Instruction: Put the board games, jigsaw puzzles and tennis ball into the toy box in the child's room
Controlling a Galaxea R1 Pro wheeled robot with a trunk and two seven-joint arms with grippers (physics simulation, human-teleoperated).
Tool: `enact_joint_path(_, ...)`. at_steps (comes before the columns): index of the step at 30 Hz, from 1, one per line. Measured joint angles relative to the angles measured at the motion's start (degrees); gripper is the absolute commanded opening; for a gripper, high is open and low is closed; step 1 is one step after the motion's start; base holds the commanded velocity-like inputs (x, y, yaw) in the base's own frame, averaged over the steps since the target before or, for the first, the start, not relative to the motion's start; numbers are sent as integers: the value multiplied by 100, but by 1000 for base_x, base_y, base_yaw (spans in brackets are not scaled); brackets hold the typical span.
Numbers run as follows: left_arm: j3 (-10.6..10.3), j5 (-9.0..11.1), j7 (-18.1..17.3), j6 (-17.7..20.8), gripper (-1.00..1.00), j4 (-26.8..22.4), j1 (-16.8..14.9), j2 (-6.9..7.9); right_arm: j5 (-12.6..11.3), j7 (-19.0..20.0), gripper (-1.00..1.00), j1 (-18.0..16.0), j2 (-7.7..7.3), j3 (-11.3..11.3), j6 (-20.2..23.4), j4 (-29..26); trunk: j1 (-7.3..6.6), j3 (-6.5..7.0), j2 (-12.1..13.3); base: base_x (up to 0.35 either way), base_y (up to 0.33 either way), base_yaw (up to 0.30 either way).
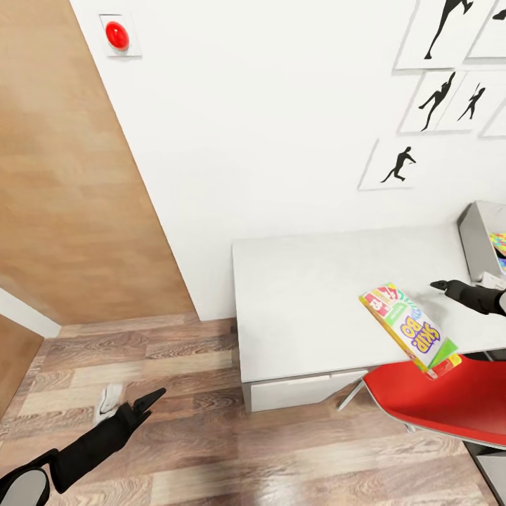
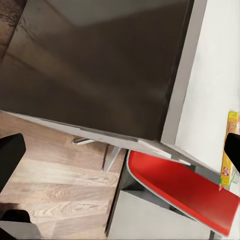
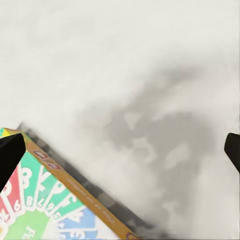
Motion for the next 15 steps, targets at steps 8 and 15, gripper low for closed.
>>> enact_joint_path(8,0,2,0,0,100,0,25,3,206,-88,100,-12,-243,12,1,5,0,0,0,0,0,0)
enact_joint_path(15,0,2,0,0,100,0,25,3,205,-88,100,-12,-243,12,1,5,0,0,0,0,0,0)
